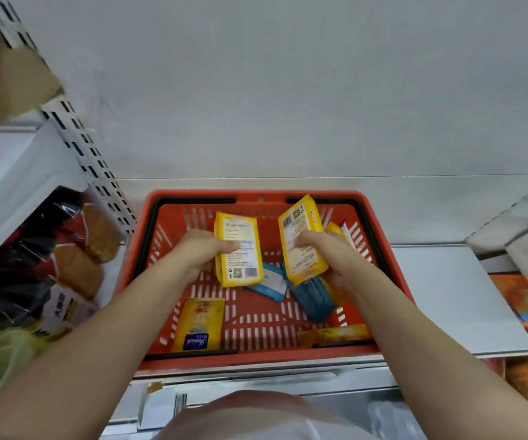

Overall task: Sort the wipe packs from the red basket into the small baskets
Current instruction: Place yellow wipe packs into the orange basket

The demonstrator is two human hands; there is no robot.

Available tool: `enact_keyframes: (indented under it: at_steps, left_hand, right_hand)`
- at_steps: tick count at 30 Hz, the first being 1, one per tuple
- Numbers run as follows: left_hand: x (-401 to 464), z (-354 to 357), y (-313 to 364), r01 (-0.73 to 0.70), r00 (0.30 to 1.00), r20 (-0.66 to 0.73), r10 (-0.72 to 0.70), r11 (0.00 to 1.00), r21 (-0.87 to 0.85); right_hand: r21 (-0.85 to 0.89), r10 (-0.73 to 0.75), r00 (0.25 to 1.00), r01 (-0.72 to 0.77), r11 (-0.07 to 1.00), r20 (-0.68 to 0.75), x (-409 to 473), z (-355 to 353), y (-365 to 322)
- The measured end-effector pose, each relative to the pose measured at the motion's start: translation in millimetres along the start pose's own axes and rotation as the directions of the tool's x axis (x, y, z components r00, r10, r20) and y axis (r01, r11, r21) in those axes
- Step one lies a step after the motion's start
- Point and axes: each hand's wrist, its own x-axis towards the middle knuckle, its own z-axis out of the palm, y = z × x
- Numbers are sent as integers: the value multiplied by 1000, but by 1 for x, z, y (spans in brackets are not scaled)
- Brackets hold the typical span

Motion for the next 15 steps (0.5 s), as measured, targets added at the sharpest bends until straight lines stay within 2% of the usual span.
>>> enact_keyframes:
  at_steps: [3,7,12,15]
  left_hand:
    - [-24,2,7,-67,994,78,82,982,-176]
    - [-44,9,11,-143,985,51,164,948,-284]
    - [-63,3,12,-200,976,16,219,919,-340]
    - [-72,-2,10,-241,967,-6,255,905,-349]
  right_hand:
    - [-100,-36,999,36,994,1,-9,15,-2]
    - [-172,-118,988,135,976,103,-22,48,-1]
    - [23,-43,991,40,999,130,-33,58,-4]
    - [130,-75,979,50,990,190,-39,51,5]
